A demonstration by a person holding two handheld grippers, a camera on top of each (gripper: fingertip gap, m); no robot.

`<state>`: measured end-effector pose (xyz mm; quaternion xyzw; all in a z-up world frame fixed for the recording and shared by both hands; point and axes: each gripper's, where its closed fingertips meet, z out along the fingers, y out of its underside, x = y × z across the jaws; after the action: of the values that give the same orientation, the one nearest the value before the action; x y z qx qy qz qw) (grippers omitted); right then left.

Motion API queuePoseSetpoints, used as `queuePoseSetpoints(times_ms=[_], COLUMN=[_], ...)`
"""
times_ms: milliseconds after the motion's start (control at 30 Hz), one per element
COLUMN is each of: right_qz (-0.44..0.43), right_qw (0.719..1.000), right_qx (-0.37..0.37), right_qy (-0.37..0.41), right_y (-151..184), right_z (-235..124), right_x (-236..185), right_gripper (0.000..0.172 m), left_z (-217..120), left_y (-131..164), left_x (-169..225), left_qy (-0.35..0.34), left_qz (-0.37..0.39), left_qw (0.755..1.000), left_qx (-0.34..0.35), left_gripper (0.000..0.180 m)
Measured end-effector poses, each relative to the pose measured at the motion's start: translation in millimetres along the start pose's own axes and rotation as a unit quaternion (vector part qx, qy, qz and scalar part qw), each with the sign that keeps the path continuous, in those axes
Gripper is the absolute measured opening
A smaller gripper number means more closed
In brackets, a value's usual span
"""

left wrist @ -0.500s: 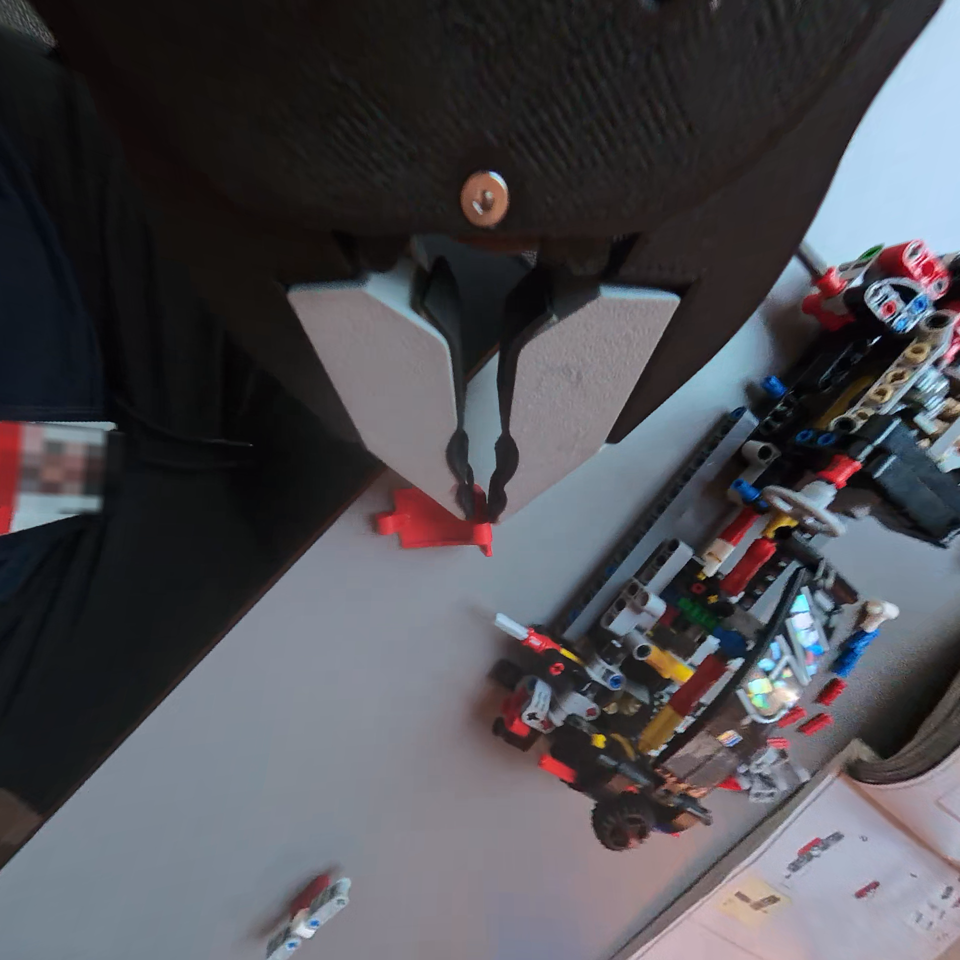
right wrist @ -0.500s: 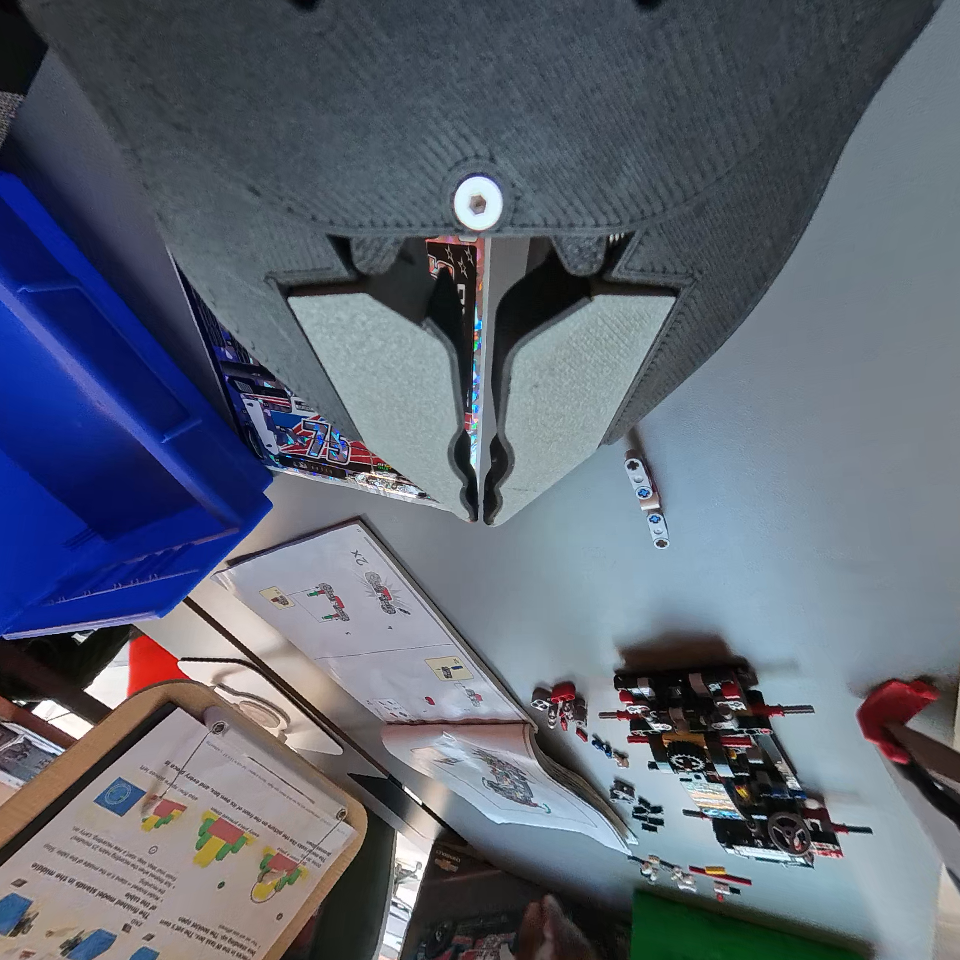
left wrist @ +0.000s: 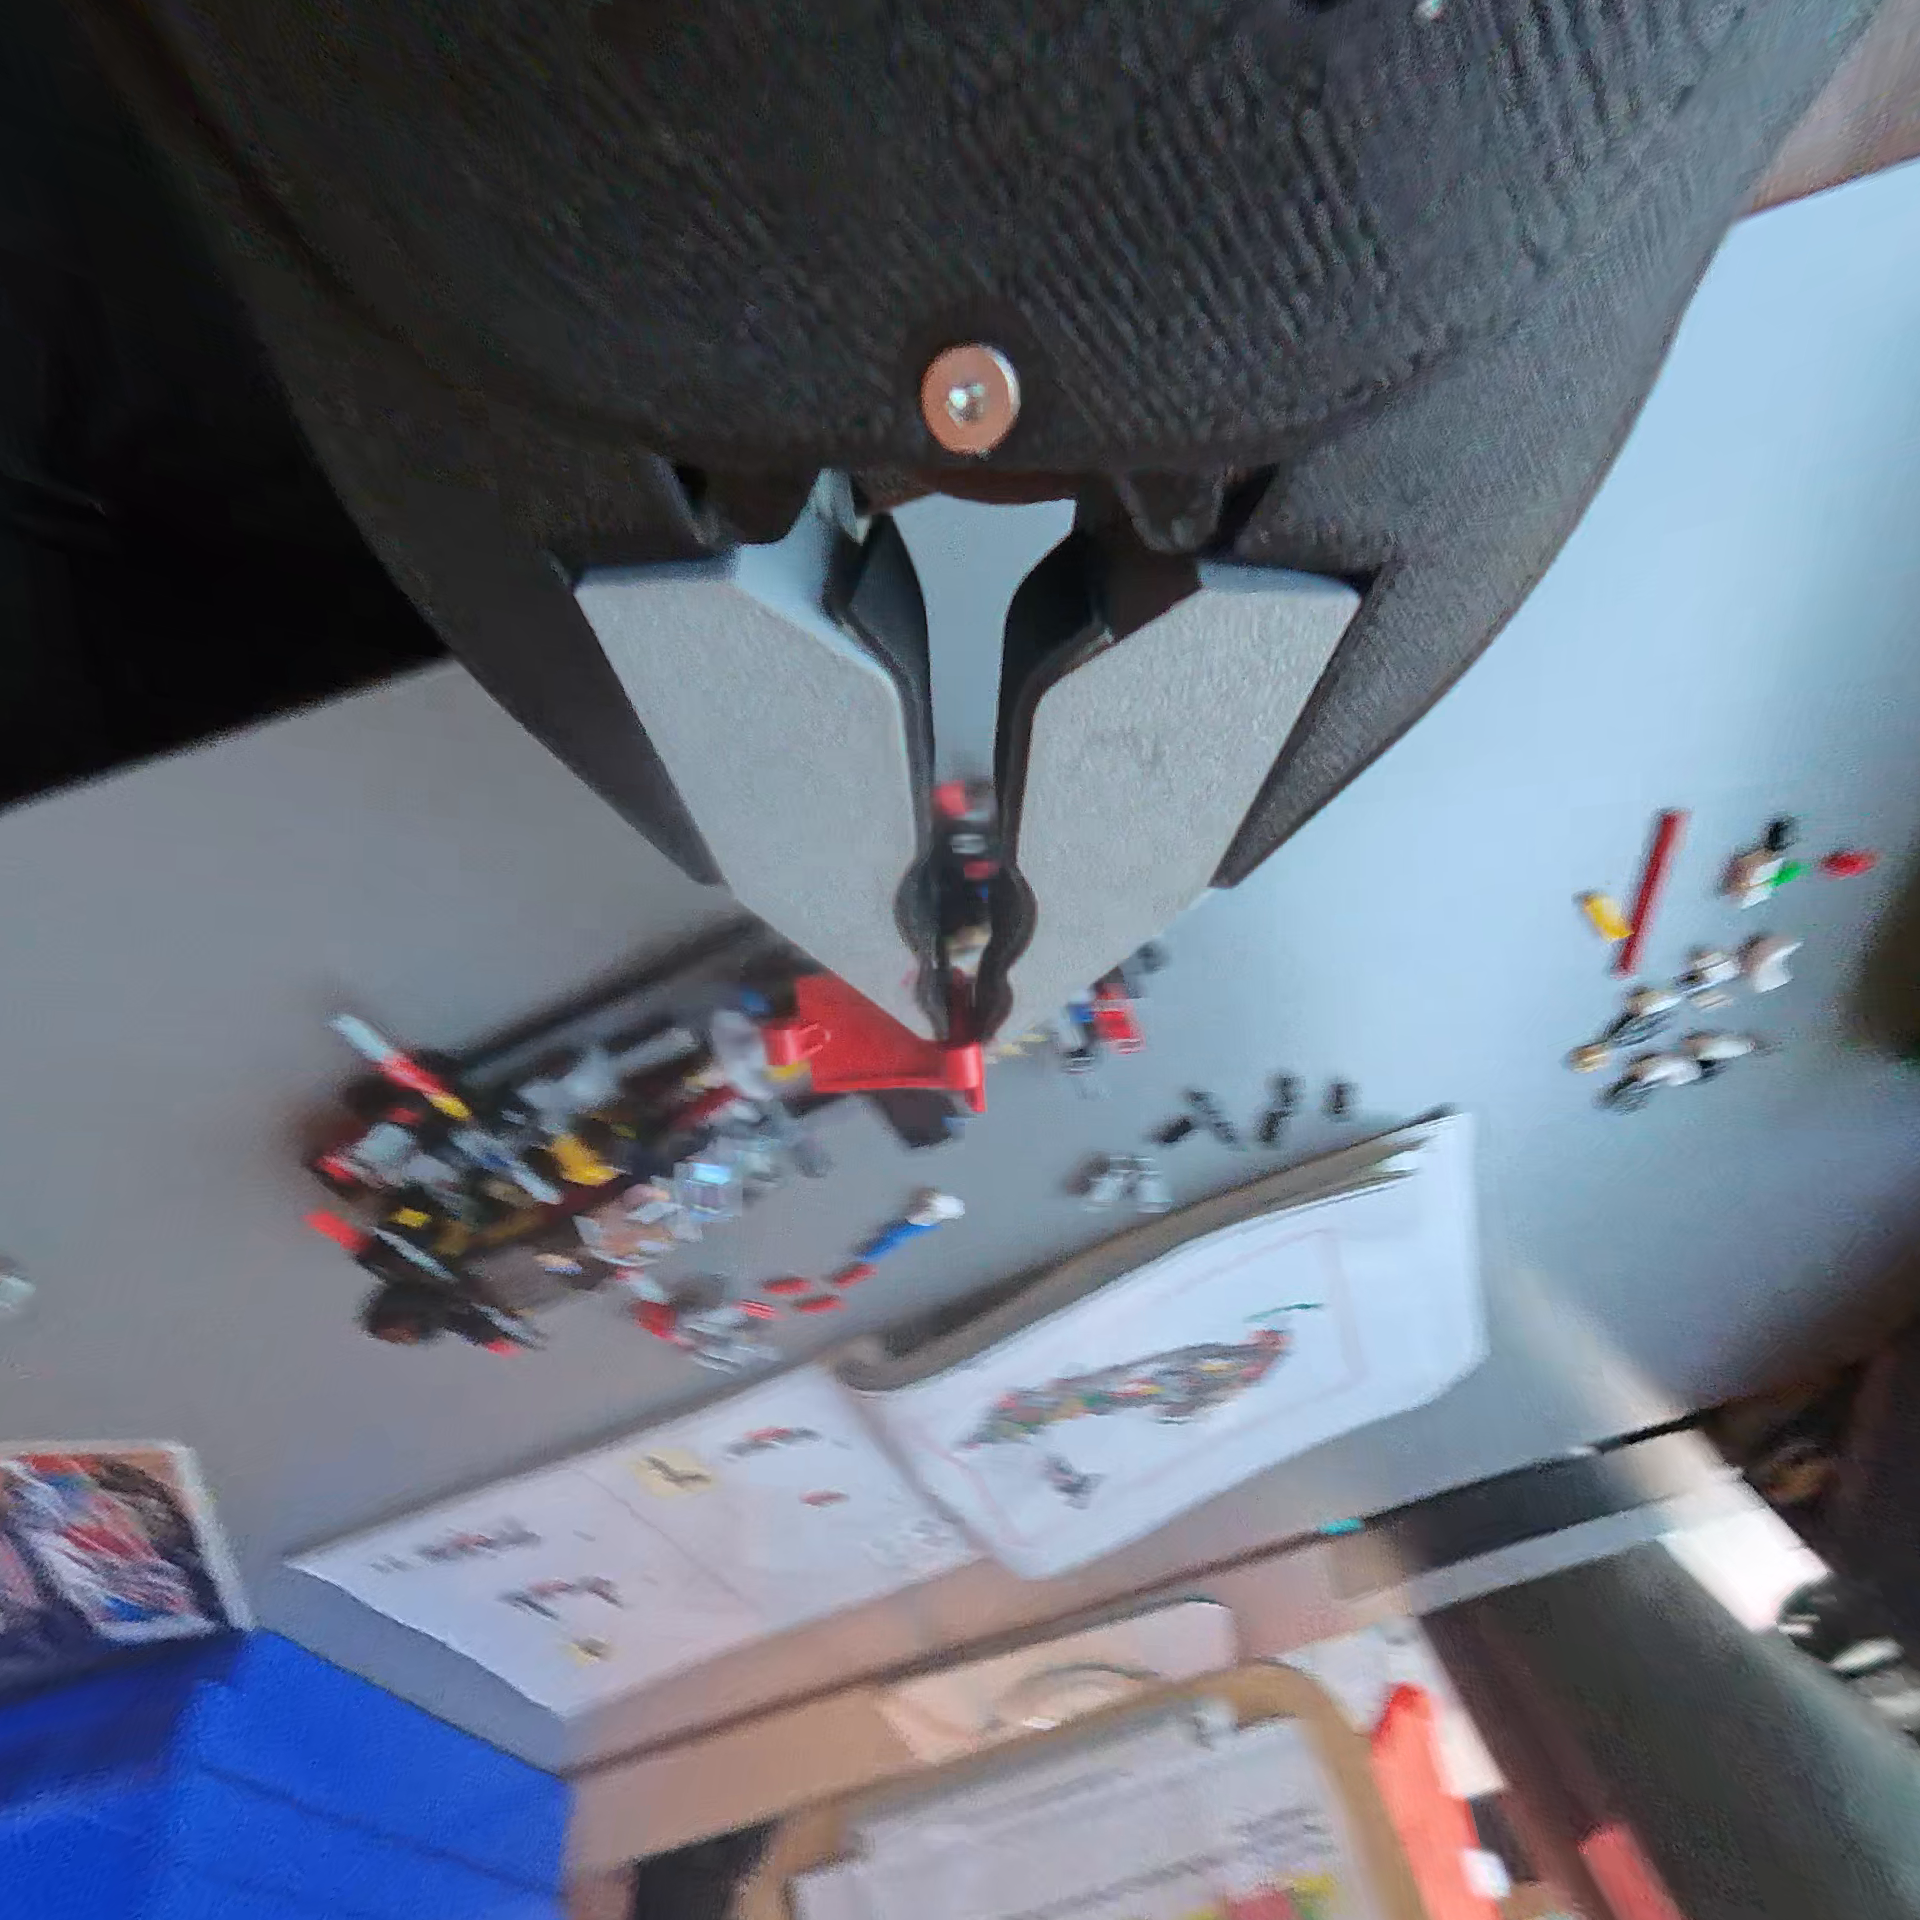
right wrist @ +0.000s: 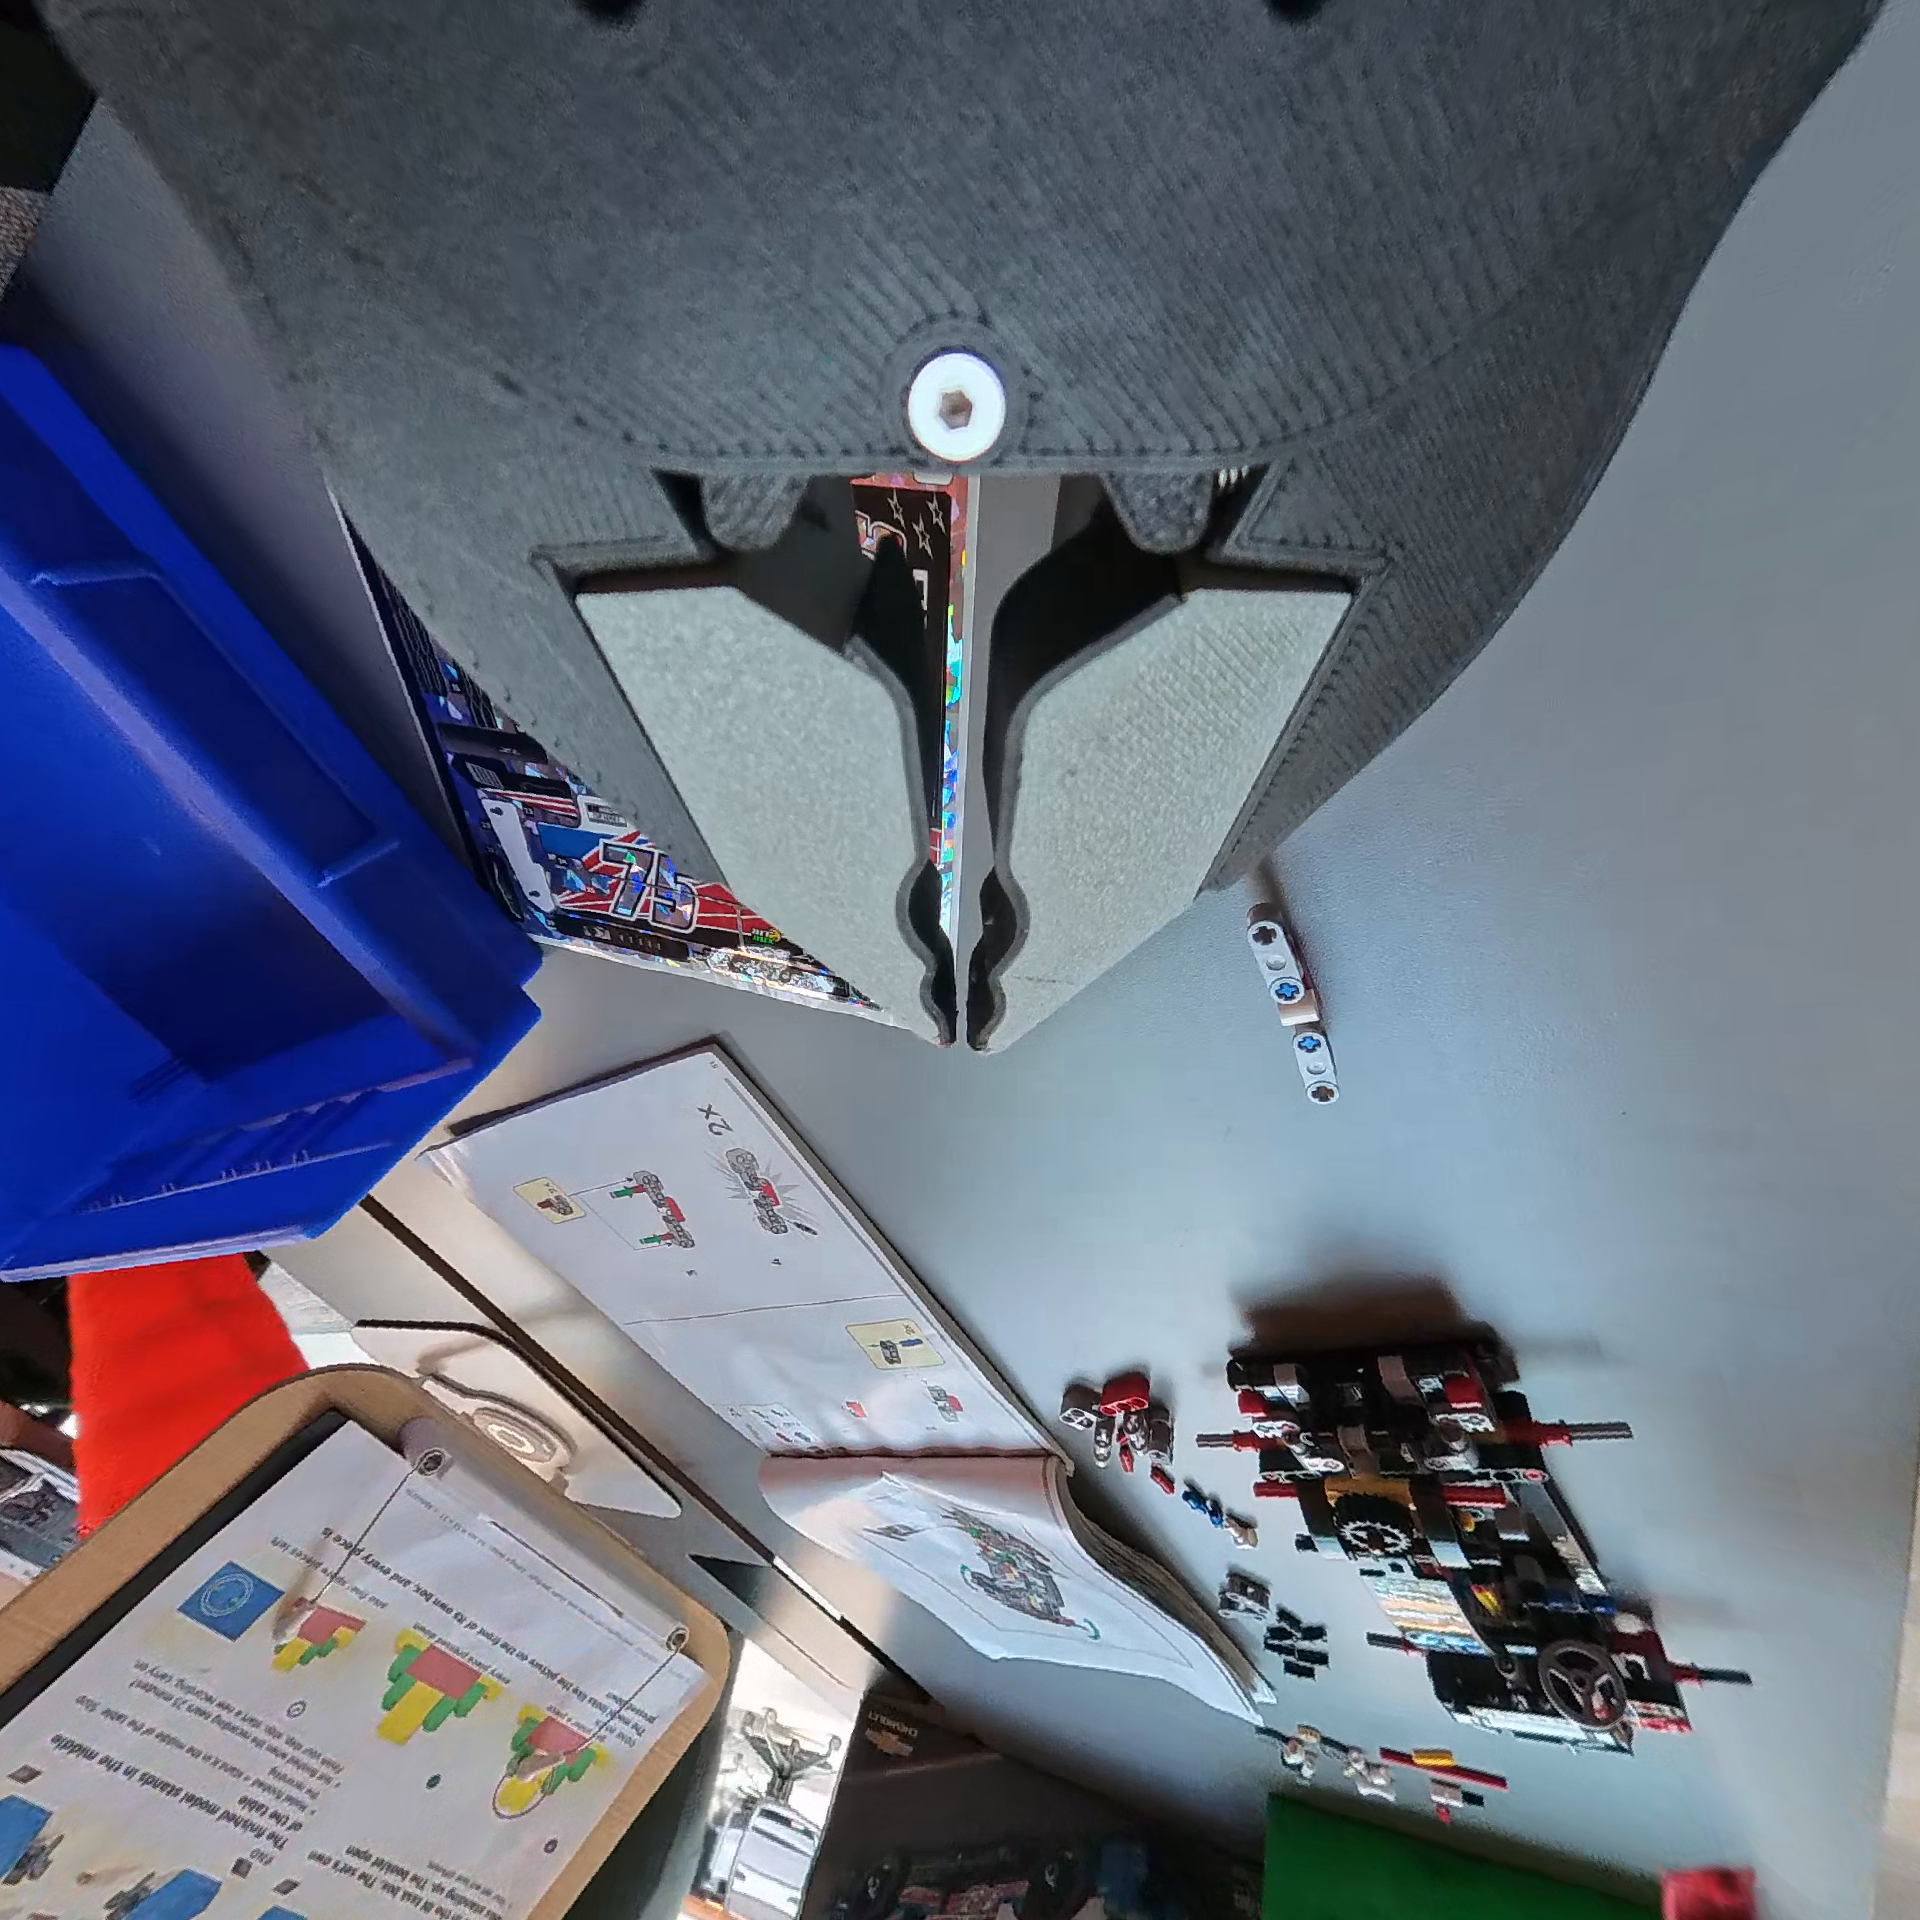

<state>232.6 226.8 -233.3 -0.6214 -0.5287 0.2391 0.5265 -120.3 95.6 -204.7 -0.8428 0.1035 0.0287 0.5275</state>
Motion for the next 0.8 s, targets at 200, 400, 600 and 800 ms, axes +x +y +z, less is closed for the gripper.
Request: queuePoseSetpoints(times_ms=[200, 400, 600, 800], right_qz=[0.001, 0.003, 0.007, 0.006], right_qw=[1.000, 1.000, 1.000, 1.000], right_qx=[-0.005, -0.010, -0.016, -0.019], right_qy=[0.000, 0.000, -0.001, -0.005], right_y=[2, 4, 7, 7], right_z=[2, 3, 5, 7], right_x=[0, 1, 1, 0], right_gripper=[0.000, 0.000, 0.000, 0.000], left_z=[6, 40, 65, 76], left_y=[4, 40, 71, 88], left_x=[-124, -220, -255, -265], left_qy=[-0.128, -0.189, -0.201, -0.203], left_qz=[-0.076, -0.108, -0.142, -0.165], left_qw=[0.989, 0.972, 0.959, 0.952], left_qx=[-0.008, -0.090, -0.142, -0.159], left_gripper=[0.001, 0.001, 0.001, 0.001])
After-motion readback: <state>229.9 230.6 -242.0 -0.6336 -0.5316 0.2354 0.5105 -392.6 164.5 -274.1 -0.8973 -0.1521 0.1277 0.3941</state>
